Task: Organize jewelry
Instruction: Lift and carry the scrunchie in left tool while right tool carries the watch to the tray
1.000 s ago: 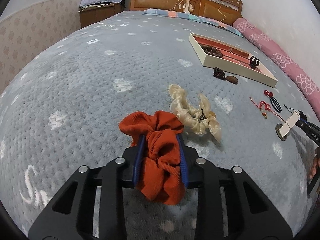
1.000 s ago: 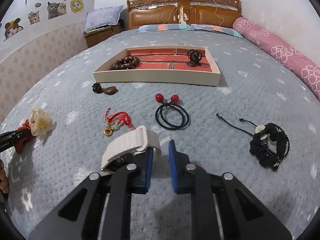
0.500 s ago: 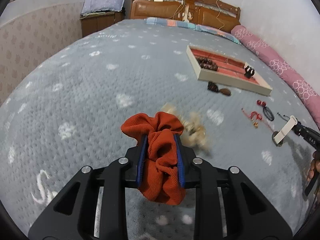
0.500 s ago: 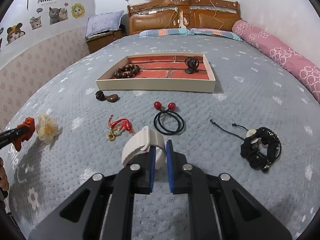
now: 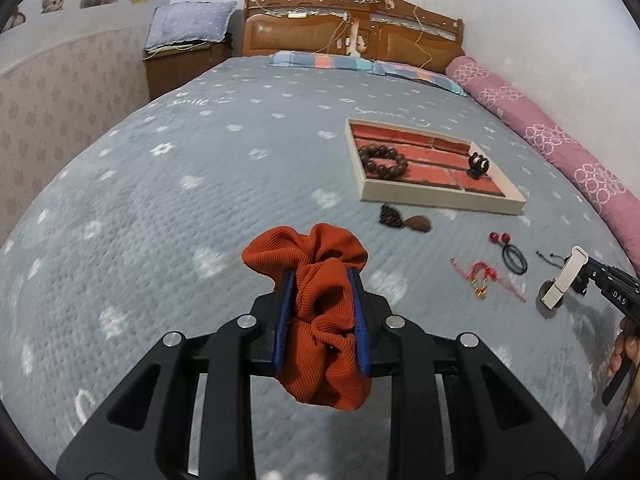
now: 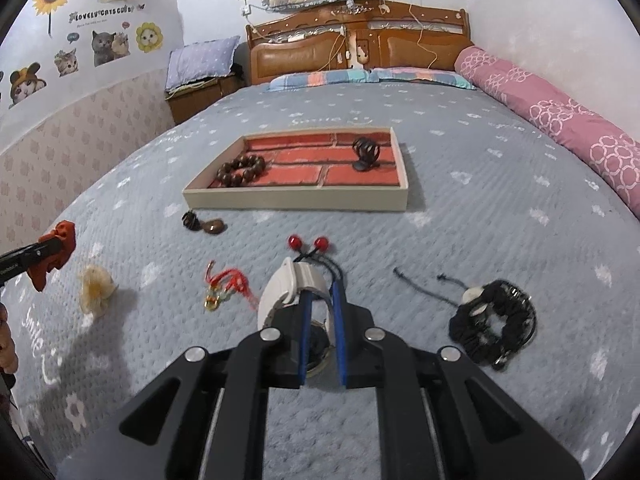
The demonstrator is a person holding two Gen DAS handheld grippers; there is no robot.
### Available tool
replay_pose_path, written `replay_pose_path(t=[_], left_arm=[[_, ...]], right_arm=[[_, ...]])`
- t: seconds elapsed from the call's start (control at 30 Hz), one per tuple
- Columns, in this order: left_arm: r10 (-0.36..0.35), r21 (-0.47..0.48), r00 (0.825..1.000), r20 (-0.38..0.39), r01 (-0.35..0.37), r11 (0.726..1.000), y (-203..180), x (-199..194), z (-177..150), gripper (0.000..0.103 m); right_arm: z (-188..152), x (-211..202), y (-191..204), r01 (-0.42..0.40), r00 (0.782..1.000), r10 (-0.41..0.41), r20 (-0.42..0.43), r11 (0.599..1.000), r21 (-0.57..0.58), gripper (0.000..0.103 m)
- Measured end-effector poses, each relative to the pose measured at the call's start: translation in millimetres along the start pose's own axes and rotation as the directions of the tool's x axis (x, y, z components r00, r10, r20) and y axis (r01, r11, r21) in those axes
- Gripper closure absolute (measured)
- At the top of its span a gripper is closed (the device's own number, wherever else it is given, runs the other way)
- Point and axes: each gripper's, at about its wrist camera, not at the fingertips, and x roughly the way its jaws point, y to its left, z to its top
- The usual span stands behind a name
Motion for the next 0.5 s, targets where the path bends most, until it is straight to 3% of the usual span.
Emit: replay_pose_path(t=[0.5], left_arm=[[-0.06, 0.074, 0.998, -0.009, 0.061, 0.995, -83.8, 60.6, 60.0, 0.078]], right_arm=[[71.1, 21.2, -15.6, 0.005, 0.998, -0.005, 0.057, 1.0, 0.014, 0.092]])
